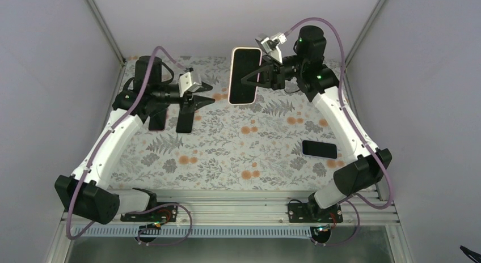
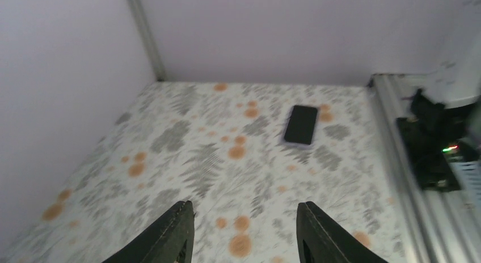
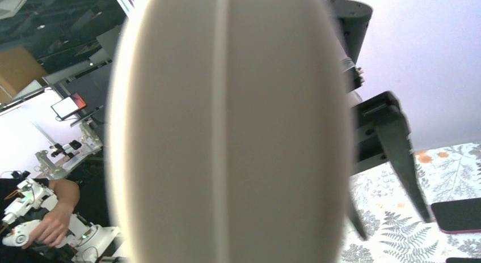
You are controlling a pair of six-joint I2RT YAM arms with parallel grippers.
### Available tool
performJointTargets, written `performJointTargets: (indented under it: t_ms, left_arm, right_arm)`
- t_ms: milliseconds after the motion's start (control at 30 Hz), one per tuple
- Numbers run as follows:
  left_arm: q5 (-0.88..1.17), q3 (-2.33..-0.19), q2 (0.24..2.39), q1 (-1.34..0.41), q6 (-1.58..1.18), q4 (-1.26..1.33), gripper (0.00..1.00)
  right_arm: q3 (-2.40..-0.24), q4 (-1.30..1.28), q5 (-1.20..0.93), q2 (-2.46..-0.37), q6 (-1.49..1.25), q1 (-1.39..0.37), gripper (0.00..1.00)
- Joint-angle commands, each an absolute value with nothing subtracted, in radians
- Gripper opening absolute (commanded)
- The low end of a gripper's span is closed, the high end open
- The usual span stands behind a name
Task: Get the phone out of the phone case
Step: Remove the phone case from the phone.
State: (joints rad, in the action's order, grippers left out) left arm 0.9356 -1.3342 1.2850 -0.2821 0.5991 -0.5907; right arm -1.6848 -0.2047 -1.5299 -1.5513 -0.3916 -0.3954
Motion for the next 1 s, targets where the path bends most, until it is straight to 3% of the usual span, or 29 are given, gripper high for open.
performJointTargets:
  t_ms: [0, 133, 333, 967]
  left_arm:
    - [1.203, -1.295, 1.246, -0.282, 0.369, -0.432, 0.47]
    - [1.207, -1.261, 1.244, -0.29, 0.15, -0.287, 0.52]
    - [1.217, -1.261, 1.262, -0.336, 0.065, -0.246, 0.52]
    - [1.167, -1.259, 1.29, -0.372, 0.003, -0.197, 0.33]
  right_arm:
    - [-1.742, -0.215, -1.512, -1.565, -0.377, -0.374, 0.04]
    - [-1.708, -0.207, -1.445, -1.56, -0.387, -0.374, 0.04]
    - [-1.669, -0.205, -1.386, -1.546, -0.383, -0.374, 0.04]
    - [-1.638, -0.201, -1.374, -1.541, -0.378, -0.39, 0.04]
